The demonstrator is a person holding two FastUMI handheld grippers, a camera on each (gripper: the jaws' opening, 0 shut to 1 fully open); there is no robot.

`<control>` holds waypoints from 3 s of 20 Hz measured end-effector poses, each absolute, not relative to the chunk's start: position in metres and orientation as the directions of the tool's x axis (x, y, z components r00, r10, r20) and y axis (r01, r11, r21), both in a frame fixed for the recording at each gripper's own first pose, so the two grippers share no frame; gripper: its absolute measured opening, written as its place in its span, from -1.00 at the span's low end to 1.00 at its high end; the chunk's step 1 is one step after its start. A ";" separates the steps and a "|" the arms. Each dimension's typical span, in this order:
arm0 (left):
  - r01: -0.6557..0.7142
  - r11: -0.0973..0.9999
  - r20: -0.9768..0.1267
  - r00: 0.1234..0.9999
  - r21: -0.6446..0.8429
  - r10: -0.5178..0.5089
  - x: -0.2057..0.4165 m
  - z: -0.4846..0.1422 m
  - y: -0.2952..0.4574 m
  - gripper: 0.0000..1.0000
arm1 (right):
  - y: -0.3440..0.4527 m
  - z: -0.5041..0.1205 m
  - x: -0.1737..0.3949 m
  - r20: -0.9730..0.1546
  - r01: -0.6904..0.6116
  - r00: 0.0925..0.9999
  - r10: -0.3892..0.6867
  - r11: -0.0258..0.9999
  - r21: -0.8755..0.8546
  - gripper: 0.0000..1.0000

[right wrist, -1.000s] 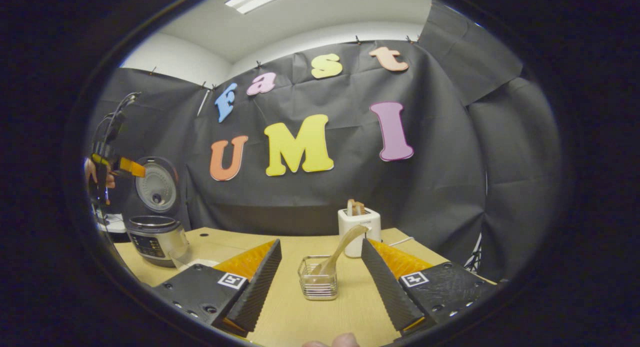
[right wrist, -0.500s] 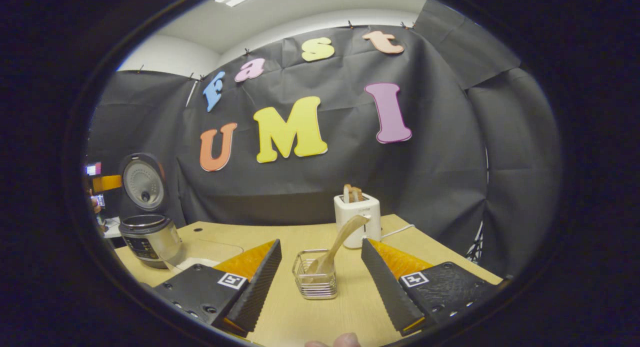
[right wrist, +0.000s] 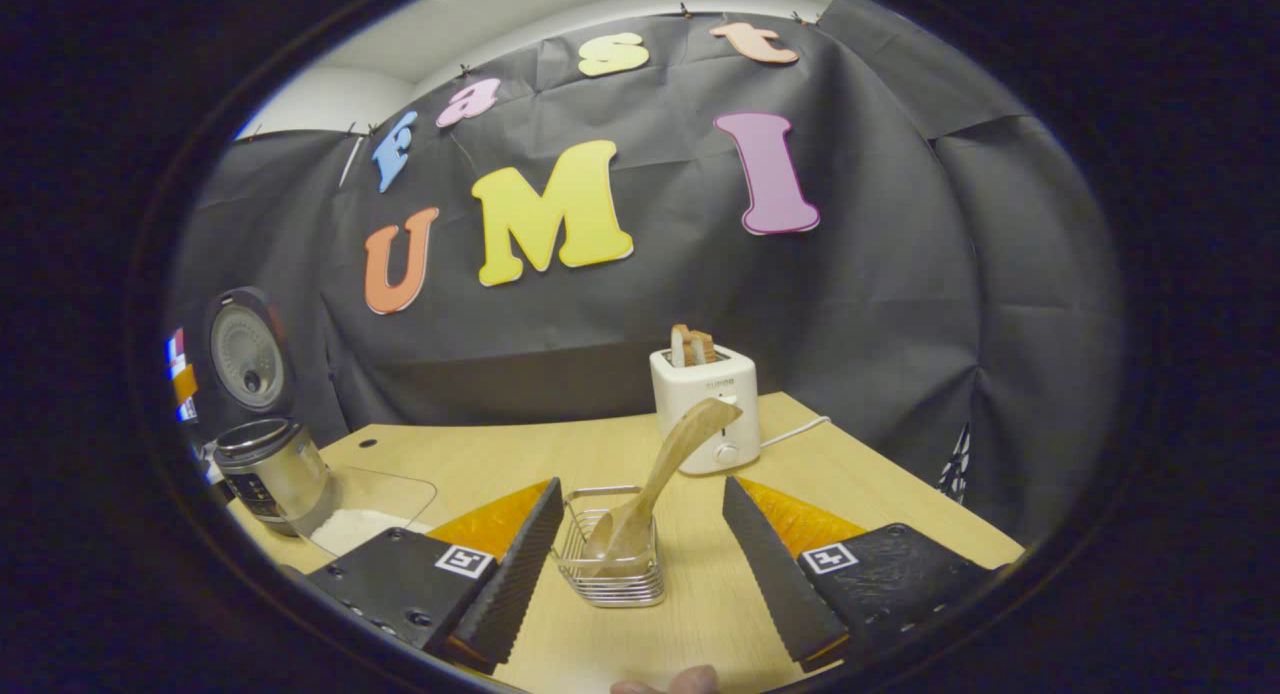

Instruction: Close the left gripper, press the button to open the rice cooker; take a wooden spoon from the chopstick holder with the right hand, scoop a spoonful of rice and pour it into the rice cooker, then put the wooden spoon back into the chopstick holder.

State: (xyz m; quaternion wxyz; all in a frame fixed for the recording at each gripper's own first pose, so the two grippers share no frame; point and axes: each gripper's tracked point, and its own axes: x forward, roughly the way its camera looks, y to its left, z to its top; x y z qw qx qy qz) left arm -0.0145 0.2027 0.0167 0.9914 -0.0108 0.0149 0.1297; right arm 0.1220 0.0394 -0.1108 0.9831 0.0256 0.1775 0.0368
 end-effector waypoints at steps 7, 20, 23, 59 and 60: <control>-0.243 0.970 -0.050 0.969 0.022 0.243 -0.021 0.004 0.199 0.99 | 0.036 -0.130 0.160 -0.394 -0.031 0.917 0.069 0.994 0.102 0.83; -0.245 0.969 -0.065 0.967 0.016 0.246 -0.023 0.000 0.209 1.00 | 0.038 -0.144 0.198 -0.426 -0.008 0.902 0.073 0.988 0.152 0.24; -0.257 0.966 -0.078 0.963 0.010 0.257 -0.024 -0.002 0.214 1.00 | 0.047 -0.156 0.201 -0.457 -0.013 0.886 0.084 0.988 0.156 0.01; -0.232 0.973 -0.061 0.971 -0.007 0.231 -0.043 0.010 0.240 1.00 | 0.302 -0.069 0.136 -0.341 -0.359 0.874 0.347 0.933 0.031 -1.00; -0.223 0.975 -0.060 0.973 -0.013 0.222 -0.043 0.011 0.239 1.00 | 0.303 -0.078 0.134 -0.356 -0.356 0.871 0.338 0.934 0.017 -0.99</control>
